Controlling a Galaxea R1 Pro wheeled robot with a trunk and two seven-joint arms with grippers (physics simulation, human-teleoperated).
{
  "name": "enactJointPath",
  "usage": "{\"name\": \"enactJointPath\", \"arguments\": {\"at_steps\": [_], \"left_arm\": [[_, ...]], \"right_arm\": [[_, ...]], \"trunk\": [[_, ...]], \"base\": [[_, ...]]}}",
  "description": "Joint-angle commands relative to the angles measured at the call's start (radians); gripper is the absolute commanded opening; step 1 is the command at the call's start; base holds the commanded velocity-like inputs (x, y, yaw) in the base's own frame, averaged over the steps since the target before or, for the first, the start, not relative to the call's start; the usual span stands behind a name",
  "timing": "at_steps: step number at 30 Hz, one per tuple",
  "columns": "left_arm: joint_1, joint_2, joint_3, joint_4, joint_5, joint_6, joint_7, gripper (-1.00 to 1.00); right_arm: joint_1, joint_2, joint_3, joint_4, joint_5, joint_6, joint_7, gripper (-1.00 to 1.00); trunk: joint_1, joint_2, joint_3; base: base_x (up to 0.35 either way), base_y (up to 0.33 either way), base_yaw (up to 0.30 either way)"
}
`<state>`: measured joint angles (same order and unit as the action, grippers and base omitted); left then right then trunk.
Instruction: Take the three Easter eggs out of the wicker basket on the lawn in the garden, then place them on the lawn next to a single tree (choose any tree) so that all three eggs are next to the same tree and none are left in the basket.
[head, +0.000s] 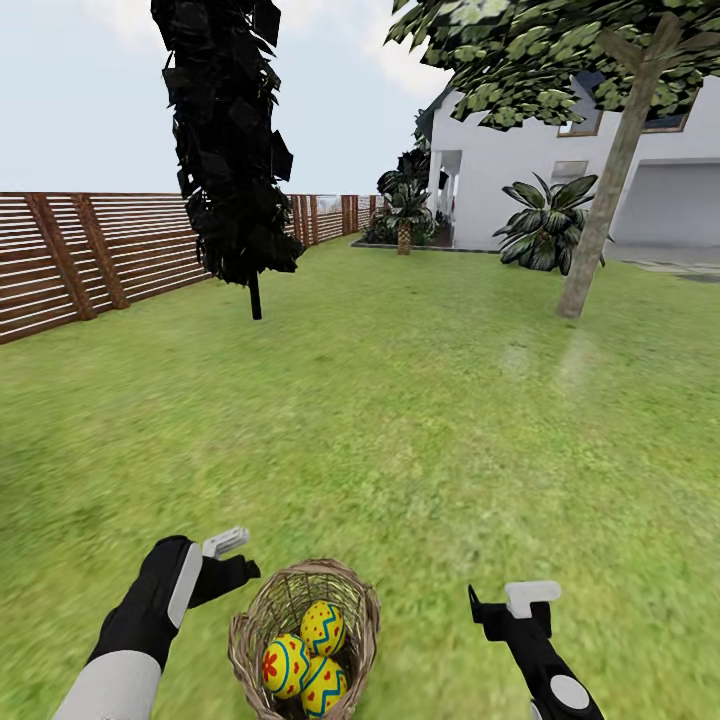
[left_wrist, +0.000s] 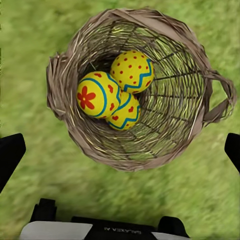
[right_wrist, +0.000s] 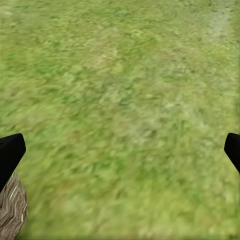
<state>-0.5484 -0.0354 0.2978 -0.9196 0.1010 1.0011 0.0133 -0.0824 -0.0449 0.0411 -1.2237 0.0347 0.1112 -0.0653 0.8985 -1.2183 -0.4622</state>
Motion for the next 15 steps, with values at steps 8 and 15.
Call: {"name": "enactJointPath", "arguments": {"at_steps": [8,15], "left_arm": [[-0.001,0.011,0.004,-0.024,-0.004,-0.004,0.007,1.0],[-0.001,0.034,0.006,-0.042,-0.003,-0.004,0.031,1.0]], "right_arm": [[-0.005,-0.005,0.003,-0.029,0.008,0.054,-0.003,1.0],[-0.183,-0.001,0.0,-0.095,-0.053,0.232,0.006,1.0]], "trunk": [[0.0,-0.001,-0.001],[0.0,-0.001,-0.001]], "base": [[0.0,0.0,0.0],[0.0,0.0,0.0]]}}
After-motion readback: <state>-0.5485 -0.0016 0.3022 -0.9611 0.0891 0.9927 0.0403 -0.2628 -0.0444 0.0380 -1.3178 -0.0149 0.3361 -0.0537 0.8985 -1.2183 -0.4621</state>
